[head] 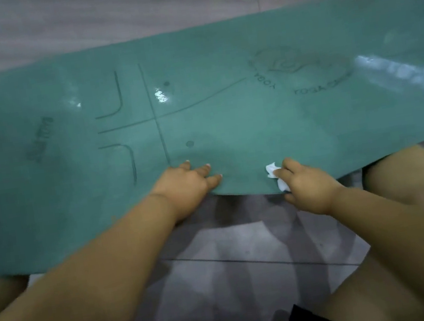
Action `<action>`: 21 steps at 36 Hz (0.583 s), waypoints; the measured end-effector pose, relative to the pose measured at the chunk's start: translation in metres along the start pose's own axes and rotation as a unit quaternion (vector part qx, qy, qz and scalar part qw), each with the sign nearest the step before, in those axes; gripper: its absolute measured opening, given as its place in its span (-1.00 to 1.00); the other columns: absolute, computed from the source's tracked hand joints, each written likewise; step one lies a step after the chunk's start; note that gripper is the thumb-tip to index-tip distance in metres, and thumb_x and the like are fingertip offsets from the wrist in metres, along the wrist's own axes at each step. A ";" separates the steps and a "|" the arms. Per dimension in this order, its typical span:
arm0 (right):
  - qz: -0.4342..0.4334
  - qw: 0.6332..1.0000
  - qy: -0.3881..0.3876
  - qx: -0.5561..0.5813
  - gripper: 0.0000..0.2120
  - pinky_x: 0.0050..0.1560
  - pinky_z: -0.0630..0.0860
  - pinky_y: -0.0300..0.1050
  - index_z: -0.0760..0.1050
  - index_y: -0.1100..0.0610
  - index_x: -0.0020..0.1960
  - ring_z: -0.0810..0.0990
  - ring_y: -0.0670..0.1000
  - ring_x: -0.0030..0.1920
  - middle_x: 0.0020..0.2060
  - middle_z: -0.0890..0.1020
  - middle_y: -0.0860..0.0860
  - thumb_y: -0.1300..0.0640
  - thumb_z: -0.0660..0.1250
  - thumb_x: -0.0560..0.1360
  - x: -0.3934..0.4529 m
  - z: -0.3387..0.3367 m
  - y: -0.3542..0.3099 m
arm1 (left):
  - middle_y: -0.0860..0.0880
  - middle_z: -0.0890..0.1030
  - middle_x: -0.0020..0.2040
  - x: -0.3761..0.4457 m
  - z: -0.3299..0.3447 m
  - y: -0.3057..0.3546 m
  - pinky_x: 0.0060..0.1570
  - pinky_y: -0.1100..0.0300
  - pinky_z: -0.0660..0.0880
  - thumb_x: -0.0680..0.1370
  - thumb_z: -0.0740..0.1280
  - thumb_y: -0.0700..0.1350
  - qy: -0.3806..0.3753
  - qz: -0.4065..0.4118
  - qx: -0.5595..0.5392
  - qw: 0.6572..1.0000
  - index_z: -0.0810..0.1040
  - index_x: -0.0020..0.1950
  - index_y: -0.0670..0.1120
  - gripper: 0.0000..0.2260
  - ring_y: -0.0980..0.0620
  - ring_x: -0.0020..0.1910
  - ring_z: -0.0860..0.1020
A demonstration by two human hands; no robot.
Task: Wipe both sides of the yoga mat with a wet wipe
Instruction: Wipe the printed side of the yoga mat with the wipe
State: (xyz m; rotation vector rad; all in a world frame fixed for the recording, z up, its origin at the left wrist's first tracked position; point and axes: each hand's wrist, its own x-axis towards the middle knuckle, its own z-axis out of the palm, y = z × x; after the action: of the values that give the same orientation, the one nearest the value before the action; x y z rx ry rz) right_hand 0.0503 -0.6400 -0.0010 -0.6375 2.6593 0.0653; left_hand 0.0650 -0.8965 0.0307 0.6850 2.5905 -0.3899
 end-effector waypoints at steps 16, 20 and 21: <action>-0.058 0.985 0.077 0.140 -0.66 -0.15 0.22 -0.26 0.22 -0.11 -0.31 0.51 0.14 0.00 -0.18 0.28 -0.11 0.25 0.25 0.46 -0.034 -0.038 -0.080 | 0.06 0.24 0.50 -0.108 -0.024 -0.046 0.28 0.18 0.33 0.51 0.16 -0.22 -0.062 -0.037 -0.068 0.995 0.09 0.49 0.30 -0.35 -0.05 0.38 0.36; -0.071 0.989 0.056 0.117 -0.86 -0.14 0.22 -0.28 0.53 0.11 -0.01 0.51 0.15 0.00 -0.13 0.29 -0.07 0.22 0.26 0.45 -0.048 -0.005 -0.091 | 0.05 0.38 0.43 -0.124 0.005 -0.035 0.29 0.13 0.37 0.49 0.22 -0.14 -0.092 -0.026 -0.116 0.989 0.20 0.42 0.37 -0.40 -0.03 0.34 0.41; -0.069 0.990 0.048 0.109 -0.79 -0.15 0.21 -0.29 0.53 0.14 0.08 0.51 0.15 0.00 -0.12 0.29 -0.07 0.21 0.25 0.46 -0.050 0.004 -0.091 | 0.05 0.38 0.43 -0.126 0.012 -0.030 0.29 0.13 0.37 0.50 0.22 -0.12 -0.097 -0.022 -0.121 0.988 0.23 0.41 0.36 -0.43 -0.02 0.34 0.41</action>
State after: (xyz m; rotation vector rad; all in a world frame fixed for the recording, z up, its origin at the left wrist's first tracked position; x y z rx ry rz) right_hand 0.1336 -0.6993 0.0191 -0.7641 2.6533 -0.2988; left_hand 0.1521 -0.9768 0.0847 0.4815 2.4167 -0.1428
